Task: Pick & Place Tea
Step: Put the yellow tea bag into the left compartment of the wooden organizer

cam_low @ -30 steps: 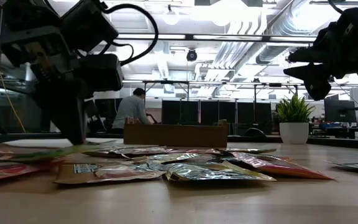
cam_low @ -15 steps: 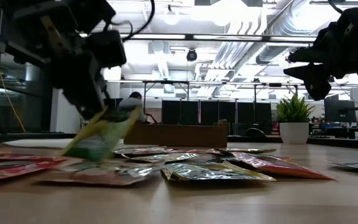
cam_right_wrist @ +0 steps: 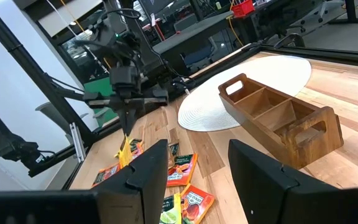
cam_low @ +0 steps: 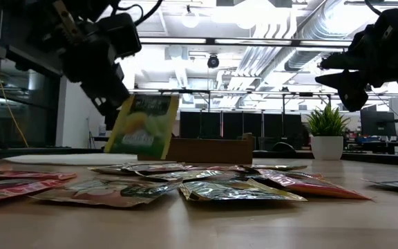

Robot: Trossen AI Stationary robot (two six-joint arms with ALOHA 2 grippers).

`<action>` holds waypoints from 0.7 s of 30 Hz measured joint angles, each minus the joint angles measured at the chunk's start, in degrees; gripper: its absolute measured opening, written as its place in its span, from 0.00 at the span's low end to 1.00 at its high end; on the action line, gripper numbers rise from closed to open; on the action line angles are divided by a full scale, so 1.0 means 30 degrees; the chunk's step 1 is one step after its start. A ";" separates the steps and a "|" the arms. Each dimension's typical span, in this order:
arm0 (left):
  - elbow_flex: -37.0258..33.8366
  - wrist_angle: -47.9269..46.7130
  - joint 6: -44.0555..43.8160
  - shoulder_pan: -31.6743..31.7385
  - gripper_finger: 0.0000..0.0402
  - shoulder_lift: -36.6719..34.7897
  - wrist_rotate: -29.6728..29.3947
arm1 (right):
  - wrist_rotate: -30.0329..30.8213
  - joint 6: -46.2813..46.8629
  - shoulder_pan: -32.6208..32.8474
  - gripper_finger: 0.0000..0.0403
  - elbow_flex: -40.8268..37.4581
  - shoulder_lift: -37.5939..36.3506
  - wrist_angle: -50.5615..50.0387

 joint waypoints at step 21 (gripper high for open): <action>0.1567 -0.4277 0.7304 0.9427 0.00 -0.3102 0.0689 | 0.0000 0.0003 -0.0004 0.41 0.0001 0.0000 0.0029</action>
